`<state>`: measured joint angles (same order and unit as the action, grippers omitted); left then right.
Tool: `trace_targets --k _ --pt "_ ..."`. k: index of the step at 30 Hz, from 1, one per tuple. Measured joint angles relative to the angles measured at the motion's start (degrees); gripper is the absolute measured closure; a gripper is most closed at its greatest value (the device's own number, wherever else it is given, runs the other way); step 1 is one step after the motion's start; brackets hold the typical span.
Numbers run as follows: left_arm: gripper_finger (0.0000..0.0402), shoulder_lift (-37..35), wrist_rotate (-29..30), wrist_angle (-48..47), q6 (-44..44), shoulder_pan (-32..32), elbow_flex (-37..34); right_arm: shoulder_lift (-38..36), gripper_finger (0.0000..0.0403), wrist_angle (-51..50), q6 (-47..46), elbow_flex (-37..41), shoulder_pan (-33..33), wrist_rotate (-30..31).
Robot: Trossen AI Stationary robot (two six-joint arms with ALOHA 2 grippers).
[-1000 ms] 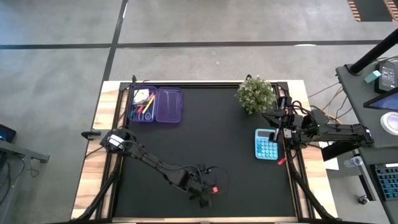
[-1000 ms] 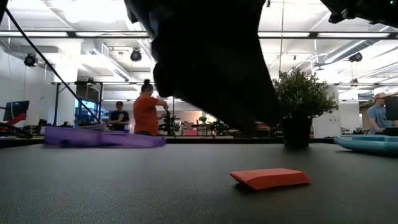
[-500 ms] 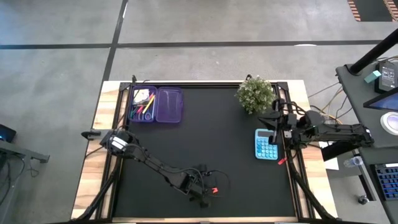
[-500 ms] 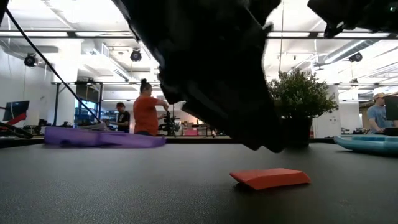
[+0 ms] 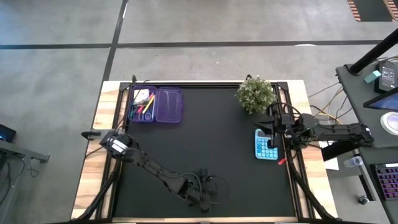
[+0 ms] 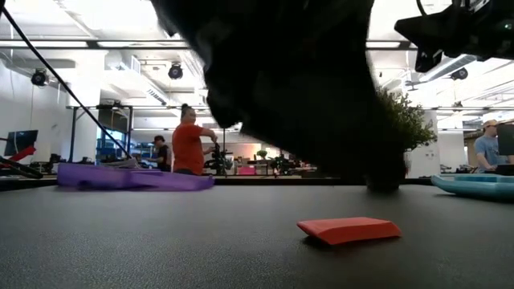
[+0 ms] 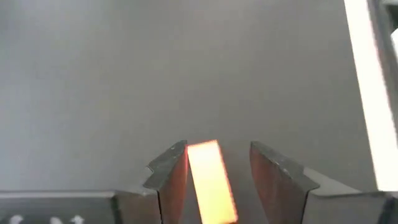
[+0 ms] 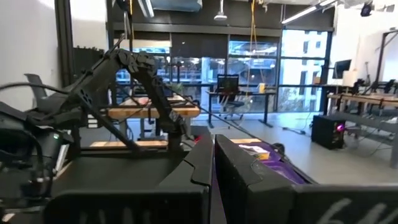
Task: Pack school essentials
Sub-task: Put the orange eraser into the purple supply box
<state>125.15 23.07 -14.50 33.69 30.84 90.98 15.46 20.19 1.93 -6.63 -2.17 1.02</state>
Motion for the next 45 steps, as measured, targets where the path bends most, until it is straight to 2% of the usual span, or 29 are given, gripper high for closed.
trace_targets --k 11,24,29,39,45 --pt "0.0245 0.2 2.4 0.0 0.5 0.4 -2.4 0.0 0.0394 1.2 -0.5 0.2 2.5 0.5" --pt "0.0248 -0.5 5.0 -9.7 0.1 -0.8 -2.5 0.0 0.0394 1.2 0.1 0.2 2.4 0.5" --pt "0.0280 -0.7 4.5 -10.5 -1.8 -0.8 -2.5 0.0 0.0394 1.3 0.0 0.2 2.4 0.5" --pt "0.0374 -1.1 3.3 -12.5 -2.6 -0.7 -2.3 0.0 0.0394 1.3 0.0 0.2 2.4 0.5" --pt "0.0398 -3.4 3.1 -11.9 -5.0 -0.7 -1.3 0.1 0.0394 1.2 0.0 0.2 2.4 0.5"
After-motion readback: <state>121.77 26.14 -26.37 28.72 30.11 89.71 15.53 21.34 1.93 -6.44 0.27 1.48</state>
